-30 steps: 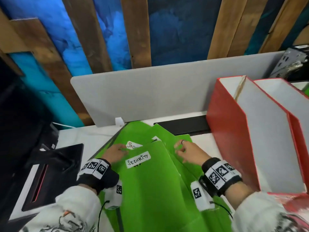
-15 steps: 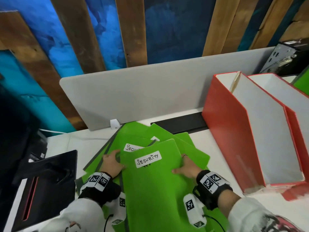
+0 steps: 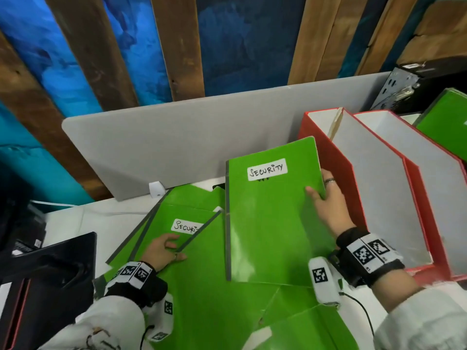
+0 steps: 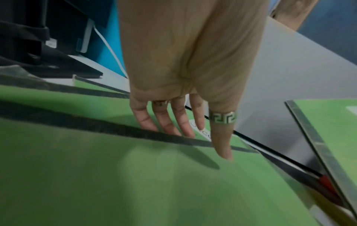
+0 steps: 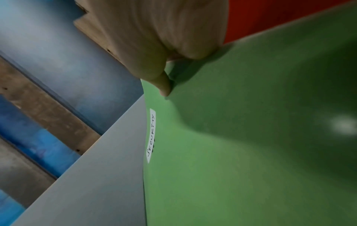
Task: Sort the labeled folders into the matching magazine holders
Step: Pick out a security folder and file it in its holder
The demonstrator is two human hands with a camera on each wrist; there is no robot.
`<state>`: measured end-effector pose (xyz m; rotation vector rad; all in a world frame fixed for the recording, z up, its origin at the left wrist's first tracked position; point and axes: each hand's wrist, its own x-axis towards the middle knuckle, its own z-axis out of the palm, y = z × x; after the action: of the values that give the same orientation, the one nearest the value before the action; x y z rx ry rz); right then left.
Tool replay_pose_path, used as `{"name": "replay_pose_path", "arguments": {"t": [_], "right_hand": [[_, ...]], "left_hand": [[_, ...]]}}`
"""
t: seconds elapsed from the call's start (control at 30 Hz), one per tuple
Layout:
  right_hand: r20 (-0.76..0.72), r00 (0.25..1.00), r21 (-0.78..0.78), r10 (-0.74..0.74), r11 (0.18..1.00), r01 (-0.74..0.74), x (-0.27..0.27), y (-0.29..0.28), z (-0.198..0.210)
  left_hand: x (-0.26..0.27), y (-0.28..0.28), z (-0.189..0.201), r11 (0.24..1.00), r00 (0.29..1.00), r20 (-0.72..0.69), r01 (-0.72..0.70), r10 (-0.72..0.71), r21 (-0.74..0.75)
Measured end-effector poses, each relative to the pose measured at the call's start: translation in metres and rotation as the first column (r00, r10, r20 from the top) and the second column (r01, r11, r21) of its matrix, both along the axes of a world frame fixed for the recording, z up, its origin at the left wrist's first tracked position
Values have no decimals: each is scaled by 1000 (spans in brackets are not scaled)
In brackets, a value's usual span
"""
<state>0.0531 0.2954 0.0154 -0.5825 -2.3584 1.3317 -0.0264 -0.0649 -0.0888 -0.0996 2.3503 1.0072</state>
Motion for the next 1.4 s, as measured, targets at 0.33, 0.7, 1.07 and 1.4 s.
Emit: {"name": "replay_pose_path", "arguments": {"t": [0.33, 0.7, 1.07, 1.4], "right_hand": [[-100, 994, 149, -42, 987, 57, 10, 8, 12], [-367, 922, 86, -120, 983, 162, 0, 32, 53], [-363, 927, 36, -97, 992, 118, -7, 25, 56], [-147, 988, 91, -42, 994, 56, 3, 14, 26]], "left_hand": [[2, 17, -1, 967, 984, -38, 165, -176, -191], [-8, -1, -2, 997, 997, -54, 60, -57, 42], [9, 56, 11, 921, 976, -23, -195, 216, 338], [1, 74, 2, 956, 980, 114, -183, 161, 227]]}}
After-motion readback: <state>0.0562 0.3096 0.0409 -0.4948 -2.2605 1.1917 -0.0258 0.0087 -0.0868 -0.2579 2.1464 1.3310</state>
